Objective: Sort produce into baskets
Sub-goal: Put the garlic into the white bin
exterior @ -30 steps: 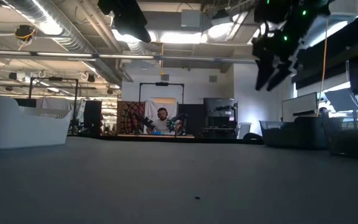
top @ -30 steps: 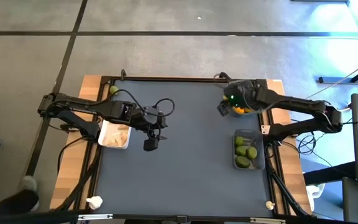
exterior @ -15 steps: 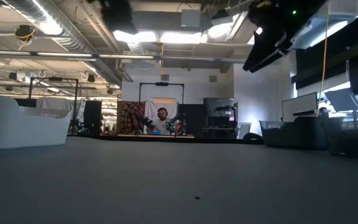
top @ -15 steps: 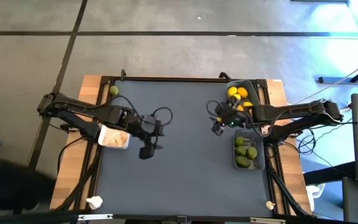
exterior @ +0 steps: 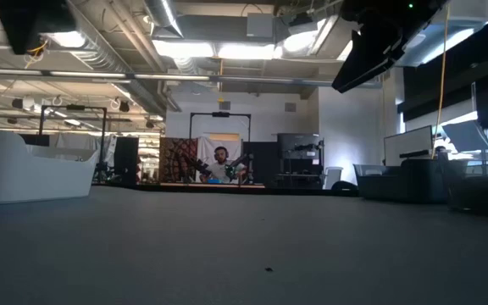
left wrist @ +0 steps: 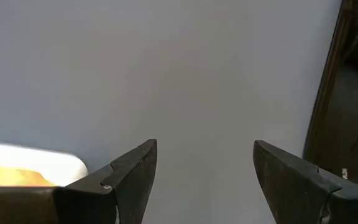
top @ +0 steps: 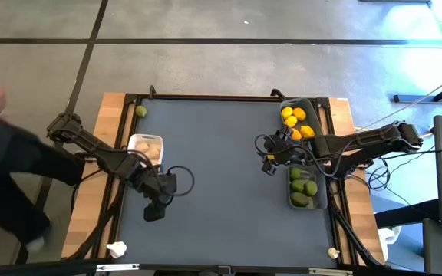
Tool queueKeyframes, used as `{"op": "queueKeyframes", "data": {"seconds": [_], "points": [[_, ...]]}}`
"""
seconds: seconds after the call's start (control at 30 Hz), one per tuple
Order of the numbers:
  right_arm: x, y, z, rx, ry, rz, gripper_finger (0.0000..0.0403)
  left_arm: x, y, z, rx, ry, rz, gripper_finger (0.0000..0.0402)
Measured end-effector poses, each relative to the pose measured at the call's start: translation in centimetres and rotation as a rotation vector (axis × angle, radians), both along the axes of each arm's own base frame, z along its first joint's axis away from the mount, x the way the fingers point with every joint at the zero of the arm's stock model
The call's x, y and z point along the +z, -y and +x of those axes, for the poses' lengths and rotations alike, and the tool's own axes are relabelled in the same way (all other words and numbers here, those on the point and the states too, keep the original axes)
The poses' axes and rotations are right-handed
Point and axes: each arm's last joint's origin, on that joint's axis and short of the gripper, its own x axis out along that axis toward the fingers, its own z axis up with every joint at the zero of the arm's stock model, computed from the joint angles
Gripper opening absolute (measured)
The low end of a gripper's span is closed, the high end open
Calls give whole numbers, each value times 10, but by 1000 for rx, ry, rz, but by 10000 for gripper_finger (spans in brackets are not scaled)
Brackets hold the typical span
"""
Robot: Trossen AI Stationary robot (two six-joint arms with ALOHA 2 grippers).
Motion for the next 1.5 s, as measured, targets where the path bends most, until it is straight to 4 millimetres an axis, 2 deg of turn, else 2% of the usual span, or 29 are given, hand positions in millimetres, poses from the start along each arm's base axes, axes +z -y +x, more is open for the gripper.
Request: {"op": "queueKeyframes", "data": {"seconds": [0.23,0.4,0.63,0.97,1.5], "points": [[1,0,2,2,27,6,292,-3,26,-16,-26,-61,-29,260],[3,-1,4,0,46,12,292,-11,44,-28,-54,-168,-37,260],[4,-1,5,-14,82,29,292,-20,73,-50,-158,-281,-59,260],[8,-1,9,-13,137,37,292,-22,98,-81,-218,-310,-40,260],[10,0,9,-6,136,-22,292,-72,149,-82,-258,-540,-121,260]]}}
